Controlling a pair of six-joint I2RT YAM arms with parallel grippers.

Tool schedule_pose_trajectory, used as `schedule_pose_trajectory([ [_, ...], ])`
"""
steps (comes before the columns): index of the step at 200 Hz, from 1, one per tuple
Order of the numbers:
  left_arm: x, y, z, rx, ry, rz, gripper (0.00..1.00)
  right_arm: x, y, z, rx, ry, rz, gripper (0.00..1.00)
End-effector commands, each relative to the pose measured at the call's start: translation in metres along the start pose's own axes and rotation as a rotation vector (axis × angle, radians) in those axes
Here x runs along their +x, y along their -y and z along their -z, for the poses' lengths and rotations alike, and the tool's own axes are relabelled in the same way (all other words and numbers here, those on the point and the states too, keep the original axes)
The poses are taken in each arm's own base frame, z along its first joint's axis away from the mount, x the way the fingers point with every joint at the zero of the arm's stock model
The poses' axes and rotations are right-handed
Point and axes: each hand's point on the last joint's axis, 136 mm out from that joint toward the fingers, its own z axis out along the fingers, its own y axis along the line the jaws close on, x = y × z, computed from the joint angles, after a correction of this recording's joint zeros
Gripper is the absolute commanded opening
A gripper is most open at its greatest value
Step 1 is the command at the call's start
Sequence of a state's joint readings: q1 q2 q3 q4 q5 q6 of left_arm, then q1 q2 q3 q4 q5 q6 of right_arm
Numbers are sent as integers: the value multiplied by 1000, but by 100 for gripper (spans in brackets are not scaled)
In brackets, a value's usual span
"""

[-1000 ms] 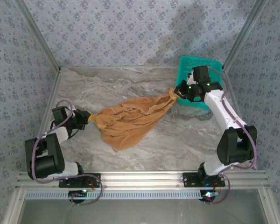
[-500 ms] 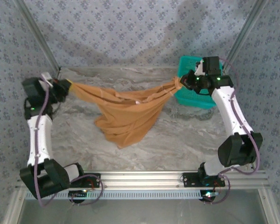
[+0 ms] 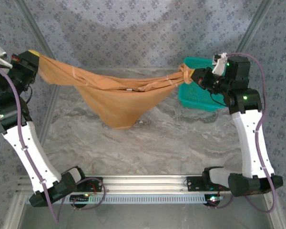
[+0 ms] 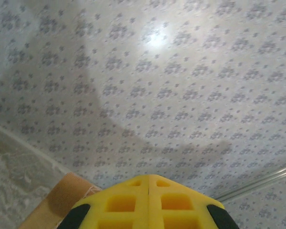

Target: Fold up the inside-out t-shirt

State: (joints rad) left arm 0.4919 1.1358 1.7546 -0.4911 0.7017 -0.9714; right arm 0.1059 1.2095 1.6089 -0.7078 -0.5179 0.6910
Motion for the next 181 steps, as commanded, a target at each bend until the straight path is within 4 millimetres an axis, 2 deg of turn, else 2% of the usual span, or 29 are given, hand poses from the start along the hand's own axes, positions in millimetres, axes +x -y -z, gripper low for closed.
schedule_pose_trajectory([
  [1,-10,46,21,68,38,-55,0,-13,-66,47,-174,92,71,0],
  [27,-27,88,38,112,104,-128,0,-29,-110,95,-259,207,120,0],
  [55,-38,118,49,146,137,-176,0,-43,-140,128,-309,293,158,0],
  [67,-41,127,53,154,153,-209,0,-46,-143,132,-310,313,161,0],
  [87,-43,106,44,90,146,-192,0,-53,-129,114,-266,305,136,0],
  [107,-43,61,12,32,95,-132,0,-59,-97,72,-188,259,87,0],
  [124,-38,1,-24,-25,46,-56,0,-61,-60,24,-107,203,36,0],
  [131,-29,-32,-43,-63,7,-18,0,-63,-48,2,-100,183,18,0],
  [143,-7,-79,-73,-124,-76,18,0,-56,-22,-39,-59,124,-27,0],
  [171,72,-190,-143,-317,-294,75,0,-27,48,-143,96,-22,-111,0],
  [174,80,-203,-149,-343,-310,84,0,-25,53,-149,106,-32,-118,0],
  [181,94,-234,-160,-408,-340,118,0,-17,77,-177,159,-78,-155,5],
])
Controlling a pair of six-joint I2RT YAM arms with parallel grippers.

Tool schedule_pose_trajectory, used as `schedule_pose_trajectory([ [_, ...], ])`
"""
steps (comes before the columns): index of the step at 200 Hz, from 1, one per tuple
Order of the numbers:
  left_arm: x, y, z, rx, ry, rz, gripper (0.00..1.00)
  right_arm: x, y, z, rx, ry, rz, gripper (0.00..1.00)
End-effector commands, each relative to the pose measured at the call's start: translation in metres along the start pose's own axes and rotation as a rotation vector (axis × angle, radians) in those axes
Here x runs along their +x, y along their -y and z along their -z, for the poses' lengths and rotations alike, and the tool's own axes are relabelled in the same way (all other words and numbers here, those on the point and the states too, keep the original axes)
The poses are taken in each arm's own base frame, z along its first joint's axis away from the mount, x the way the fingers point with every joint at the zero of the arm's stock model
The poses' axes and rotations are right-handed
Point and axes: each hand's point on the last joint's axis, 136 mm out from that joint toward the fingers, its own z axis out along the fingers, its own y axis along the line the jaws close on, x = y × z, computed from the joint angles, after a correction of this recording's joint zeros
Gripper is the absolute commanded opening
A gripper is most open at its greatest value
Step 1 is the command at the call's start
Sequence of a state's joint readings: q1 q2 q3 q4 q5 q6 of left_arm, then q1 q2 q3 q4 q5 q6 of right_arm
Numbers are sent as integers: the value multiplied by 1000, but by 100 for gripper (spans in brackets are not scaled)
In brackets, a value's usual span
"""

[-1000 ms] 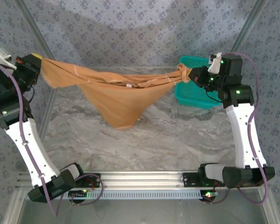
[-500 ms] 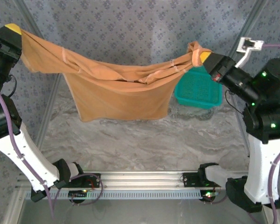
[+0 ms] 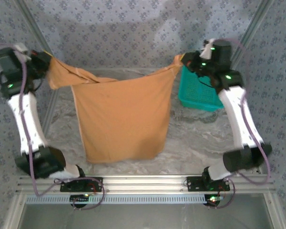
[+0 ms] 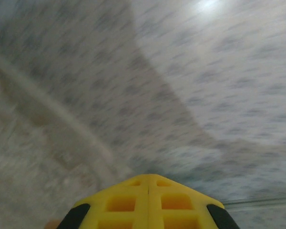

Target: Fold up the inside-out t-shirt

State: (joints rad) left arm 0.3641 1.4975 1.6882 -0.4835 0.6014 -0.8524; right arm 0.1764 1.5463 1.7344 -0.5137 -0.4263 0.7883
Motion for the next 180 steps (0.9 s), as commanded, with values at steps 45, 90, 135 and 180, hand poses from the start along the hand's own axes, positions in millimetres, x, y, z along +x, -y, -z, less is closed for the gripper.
schedule_pose_trajectory([
  [45,49,-159,-111,-429,-190,40,73,39,107,-139,352,-259,-38,64],
  [90,148,-157,-95,-381,-314,7,72,117,112,-158,341,-378,27,63],
  [135,290,-174,-64,-309,-512,-11,70,183,140,-198,295,-529,4,41],
  [180,335,-217,-29,-380,-567,-2,67,230,152,-199,326,-637,25,38],
])
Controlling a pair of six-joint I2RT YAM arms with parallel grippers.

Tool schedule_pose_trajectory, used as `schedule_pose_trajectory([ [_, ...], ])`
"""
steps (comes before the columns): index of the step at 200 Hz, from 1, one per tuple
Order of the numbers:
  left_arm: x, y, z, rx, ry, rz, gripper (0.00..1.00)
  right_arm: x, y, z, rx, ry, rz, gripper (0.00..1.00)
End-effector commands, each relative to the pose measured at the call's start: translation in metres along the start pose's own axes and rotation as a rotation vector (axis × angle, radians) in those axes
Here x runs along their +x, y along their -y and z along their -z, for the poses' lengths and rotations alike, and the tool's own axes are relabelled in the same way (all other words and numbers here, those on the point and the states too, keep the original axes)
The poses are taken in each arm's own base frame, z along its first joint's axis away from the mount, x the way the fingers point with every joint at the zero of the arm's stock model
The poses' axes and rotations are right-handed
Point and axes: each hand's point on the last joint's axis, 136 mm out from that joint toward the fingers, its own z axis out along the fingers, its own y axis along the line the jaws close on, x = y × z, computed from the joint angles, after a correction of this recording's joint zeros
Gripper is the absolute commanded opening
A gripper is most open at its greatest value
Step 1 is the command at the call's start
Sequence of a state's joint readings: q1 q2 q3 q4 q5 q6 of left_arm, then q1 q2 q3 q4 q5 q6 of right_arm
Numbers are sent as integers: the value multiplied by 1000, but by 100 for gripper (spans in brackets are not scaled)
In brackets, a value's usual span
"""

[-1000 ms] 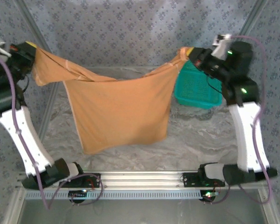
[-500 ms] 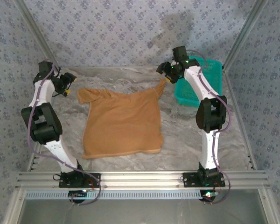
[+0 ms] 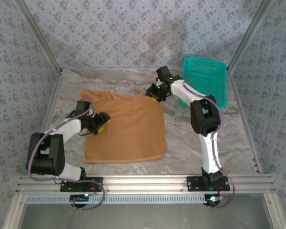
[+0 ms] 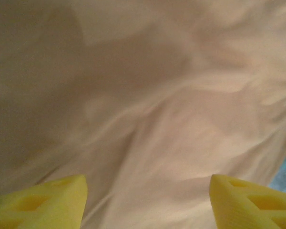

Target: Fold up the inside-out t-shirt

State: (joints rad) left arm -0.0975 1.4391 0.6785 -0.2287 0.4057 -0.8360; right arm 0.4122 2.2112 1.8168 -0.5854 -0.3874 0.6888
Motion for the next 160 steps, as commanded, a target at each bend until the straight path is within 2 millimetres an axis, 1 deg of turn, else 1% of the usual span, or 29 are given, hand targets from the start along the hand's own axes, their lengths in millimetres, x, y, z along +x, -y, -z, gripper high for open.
schedule_pose_trajectory([
  [1,-1,10,9,49,62,-51,67,24,-6,-2,0,-45,52,38],
  [16,5,-6,5,-36,55,-88,67,49,9,-2,46,-62,71,38],
  [25,7,-11,-1,-50,38,-87,67,65,14,0,65,-68,85,38],
  [36,9,-16,-9,-58,20,-76,67,86,21,-3,87,-84,101,38],
  [44,8,-16,-14,-53,11,-71,67,95,28,-6,104,-86,110,38],
  [55,5,-15,-20,-53,6,-66,67,100,39,-15,128,-99,100,38],
  [61,2,-13,-23,-54,6,-67,67,98,48,-21,146,-109,79,38],
  [70,-6,-11,-28,-68,12,-70,67,91,63,-31,177,-109,51,37],
  [77,-13,-11,-31,-88,11,-66,67,82,76,-36,209,-103,26,36],
  [87,-22,-8,-35,-105,3,-62,67,68,90,-40,245,-94,1,36],
  [100,-37,-4,-40,-119,11,-55,67,49,101,-43,274,-72,-15,36],
  [110,-50,2,-42,-122,28,-52,67,35,103,-41,294,-50,-24,35],
  [117,-58,6,-43,-121,35,-46,66,25,102,-38,299,-40,17,35],
  [123,-63,13,-43,-109,29,-47,65,24,102,-34,309,-52,24,35],
  [135,-67,28,-42,-80,22,-63,63,18,95,-25,306,-46,50,35],
  [146,-64,33,-42,-84,20,-83,63,22,91,-20,305,-53,69,35],
  [154,-54,31,-44,-101,6,-97,63,31,88,-15,302,-64,81,35],
  [160,-42,26,-47,-112,-17,-103,63,41,89,-13,303,-77,84,35],
])
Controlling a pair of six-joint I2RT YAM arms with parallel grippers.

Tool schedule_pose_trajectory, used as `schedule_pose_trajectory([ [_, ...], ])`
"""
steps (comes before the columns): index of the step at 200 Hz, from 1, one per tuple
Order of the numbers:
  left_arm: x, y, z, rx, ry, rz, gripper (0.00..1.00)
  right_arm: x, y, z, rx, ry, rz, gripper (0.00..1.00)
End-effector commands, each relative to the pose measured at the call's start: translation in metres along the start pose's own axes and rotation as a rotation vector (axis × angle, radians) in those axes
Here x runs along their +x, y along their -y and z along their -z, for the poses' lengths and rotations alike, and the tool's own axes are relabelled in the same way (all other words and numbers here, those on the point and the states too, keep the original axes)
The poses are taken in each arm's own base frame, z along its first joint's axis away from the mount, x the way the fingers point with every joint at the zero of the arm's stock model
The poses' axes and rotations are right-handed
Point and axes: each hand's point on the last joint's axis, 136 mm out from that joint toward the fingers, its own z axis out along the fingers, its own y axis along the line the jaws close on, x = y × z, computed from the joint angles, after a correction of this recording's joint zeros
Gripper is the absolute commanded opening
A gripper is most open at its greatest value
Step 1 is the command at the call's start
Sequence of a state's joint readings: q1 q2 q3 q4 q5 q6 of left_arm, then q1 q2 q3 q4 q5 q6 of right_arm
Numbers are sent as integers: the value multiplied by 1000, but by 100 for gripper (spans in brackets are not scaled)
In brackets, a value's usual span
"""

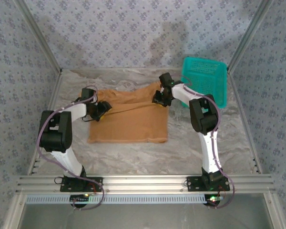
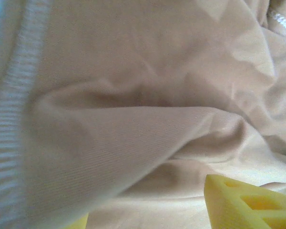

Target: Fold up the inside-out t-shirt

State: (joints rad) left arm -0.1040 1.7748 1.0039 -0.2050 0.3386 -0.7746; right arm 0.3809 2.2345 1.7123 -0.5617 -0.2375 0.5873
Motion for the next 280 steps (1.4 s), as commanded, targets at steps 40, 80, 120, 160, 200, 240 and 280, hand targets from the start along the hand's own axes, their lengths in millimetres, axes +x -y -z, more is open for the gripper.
schedule_pose_trajectory([
  [40,120,-69,0,-72,-212,47,60,128,18,21,97,-189,83,35],
  [80,115,-68,53,-126,-117,-44,56,93,-26,80,33,-36,171,35],
  [120,81,-34,70,-68,2,-78,54,33,-66,63,22,54,247,34],
  [160,86,-26,41,-14,-73,-35,50,-8,-79,8,106,54,367,38],
  [200,88,-33,31,-27,-83,-31,49,-23,-74,-27,194,105,501,48],
  [240,94,-40,25,-45,-106,-32,48,-25,-65,-62,219,81,523,41],
  [280,106,-59,22,-90,-132,-28,46,-39,-79,-55,182,112,492,3],
])
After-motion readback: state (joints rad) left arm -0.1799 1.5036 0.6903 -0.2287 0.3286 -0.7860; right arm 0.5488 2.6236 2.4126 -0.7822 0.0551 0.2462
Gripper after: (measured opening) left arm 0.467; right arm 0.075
